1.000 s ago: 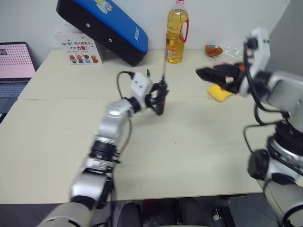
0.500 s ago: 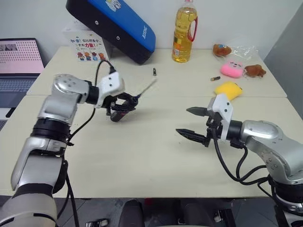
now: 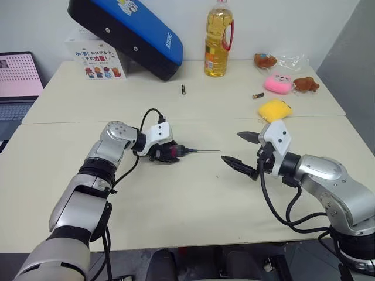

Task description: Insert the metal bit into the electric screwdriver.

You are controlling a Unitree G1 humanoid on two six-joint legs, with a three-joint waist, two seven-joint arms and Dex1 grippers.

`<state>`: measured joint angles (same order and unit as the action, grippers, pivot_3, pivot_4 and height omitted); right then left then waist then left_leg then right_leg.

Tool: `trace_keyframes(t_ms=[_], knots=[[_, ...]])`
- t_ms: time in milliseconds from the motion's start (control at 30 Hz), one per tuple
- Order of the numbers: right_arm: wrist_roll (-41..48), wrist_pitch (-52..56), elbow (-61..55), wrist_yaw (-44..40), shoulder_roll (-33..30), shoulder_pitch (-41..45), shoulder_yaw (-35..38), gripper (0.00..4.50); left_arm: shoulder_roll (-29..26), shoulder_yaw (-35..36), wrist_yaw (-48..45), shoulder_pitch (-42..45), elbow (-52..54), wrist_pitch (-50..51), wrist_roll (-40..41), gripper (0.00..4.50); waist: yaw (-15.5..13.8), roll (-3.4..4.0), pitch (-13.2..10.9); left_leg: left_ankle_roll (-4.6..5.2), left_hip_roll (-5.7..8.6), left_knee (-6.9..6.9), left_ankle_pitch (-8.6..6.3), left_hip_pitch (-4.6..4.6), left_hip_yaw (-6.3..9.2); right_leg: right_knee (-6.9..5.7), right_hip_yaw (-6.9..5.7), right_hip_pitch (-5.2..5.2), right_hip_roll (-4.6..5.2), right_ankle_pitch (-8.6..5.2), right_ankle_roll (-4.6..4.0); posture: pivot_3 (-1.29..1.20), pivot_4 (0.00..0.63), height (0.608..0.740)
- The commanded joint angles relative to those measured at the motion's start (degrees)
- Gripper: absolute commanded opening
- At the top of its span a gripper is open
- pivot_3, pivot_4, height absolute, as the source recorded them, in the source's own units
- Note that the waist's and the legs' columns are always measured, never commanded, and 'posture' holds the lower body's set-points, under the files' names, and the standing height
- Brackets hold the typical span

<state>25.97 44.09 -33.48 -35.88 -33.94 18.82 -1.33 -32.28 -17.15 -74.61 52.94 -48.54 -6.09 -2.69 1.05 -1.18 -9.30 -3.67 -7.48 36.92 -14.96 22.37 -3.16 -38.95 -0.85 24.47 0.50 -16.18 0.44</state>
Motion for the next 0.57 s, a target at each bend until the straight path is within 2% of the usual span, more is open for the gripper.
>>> trace_keyframes(t_ms=[33,133,267,400,567], knots=[[-0.01,-2.17,0.63,-0.95,-0.14,1.06,-0.1,4.5,-2.27,3.35,-0.95,-0.2,3.05,-0.67,1.81,3.94,-0.03,-0.01,0.0,0.0,0.0,0.0,0.0,0.0,0.0,0.0,0.0,0.0,0.0,0.0,0.0,0.0,0.15,0.74],[-0.02,-3.57,2.89,-3.12,-1.03,1.98,-0.58,4.5,-6.3,7.63,-4.51,-1.41,9.74,4.99,6.52,4.45,0.19,-0.03,-0.02,0.0,-0.01,-0.01,0.0,0.0,0.0,0.01,0.01,0.02,-0.02,0.0,0.0,0.0,0.15,0.74],[0.07,-6.05,5.67,-7.08,-3.23,2.09,-0.31,4.5,-12.75,12.62,-6.92,-5.63,21.33,16.48,12.14,4.45,0.45,-0.04,-0.03,-0.01,-0.03,-0.02,0.0,0.03,-0.03,-0.02,0.08,0.1,-0.04,0.0,0.0,0.0,0.15,0.74],[-0.18,-8.98,9.94,-11.42,-5.95,2.43,0.28,4.5,-19.42,19.71,-4.21,-14.62,31.95,26.32,16.51,4.45,0.47,-0.03,-0.03,-0.01,-0.03,-0.02,0.0,-0.03,-0.07,-0.04,0.14,0.1,-0.03,0.0,0.0,0.0,0.15,0.74],[-0.95,-12.63,14.91,-14.49,-8.02,2.6,1.19,4.5,-22.2,23.64,-1.24,-23.3,41.16,32.01,19.42,4.45,0.33,-0.04,-0.02,-0.02,-0.05,0.0,0.0,-0.05,-0.06,-0.09,0.1,0.1,-0.03,0.0,0.0,0.0,0.15,0.74]])
